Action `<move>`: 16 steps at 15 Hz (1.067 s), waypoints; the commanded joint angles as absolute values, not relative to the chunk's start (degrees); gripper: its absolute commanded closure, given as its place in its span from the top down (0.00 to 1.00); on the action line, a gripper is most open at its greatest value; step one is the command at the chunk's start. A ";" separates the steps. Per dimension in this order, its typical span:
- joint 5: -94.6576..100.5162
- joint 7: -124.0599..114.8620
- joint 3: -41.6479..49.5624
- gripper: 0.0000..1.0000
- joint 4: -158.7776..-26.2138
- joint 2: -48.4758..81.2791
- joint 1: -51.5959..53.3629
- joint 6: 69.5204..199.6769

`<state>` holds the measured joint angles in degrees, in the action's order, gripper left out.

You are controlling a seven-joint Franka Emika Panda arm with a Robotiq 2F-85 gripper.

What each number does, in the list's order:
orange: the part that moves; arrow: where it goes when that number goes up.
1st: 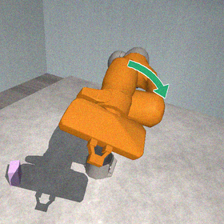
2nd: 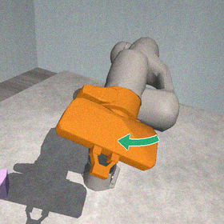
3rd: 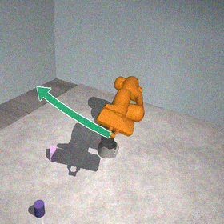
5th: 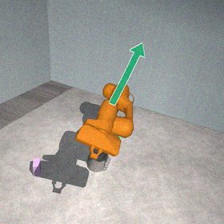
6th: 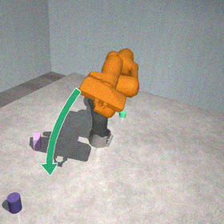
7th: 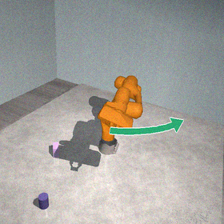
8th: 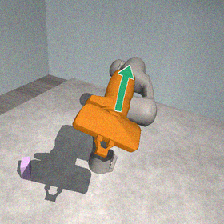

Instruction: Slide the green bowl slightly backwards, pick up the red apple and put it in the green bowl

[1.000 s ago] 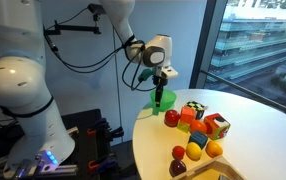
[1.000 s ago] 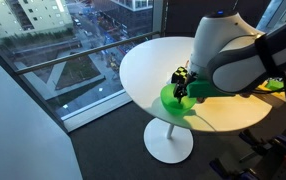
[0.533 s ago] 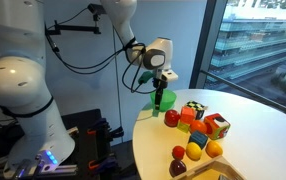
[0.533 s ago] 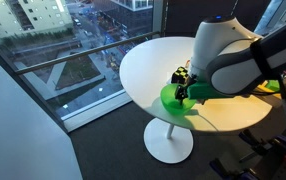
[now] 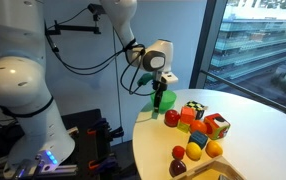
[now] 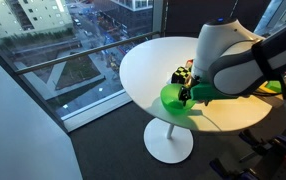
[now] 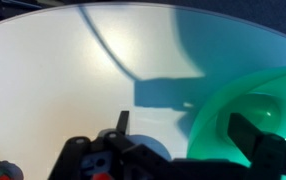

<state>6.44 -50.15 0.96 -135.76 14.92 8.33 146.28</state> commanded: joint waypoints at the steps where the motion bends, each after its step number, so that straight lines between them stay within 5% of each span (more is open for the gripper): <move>1: 6.27 -49.18 1.35 1.00 -138.02 12.48 8.44 144.83; 16: 6.39 -47.66 1.26 1.00 -146.75 4.49 6.44 141.80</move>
<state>6.44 -49.41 1.39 -144.26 8.24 7.62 143.59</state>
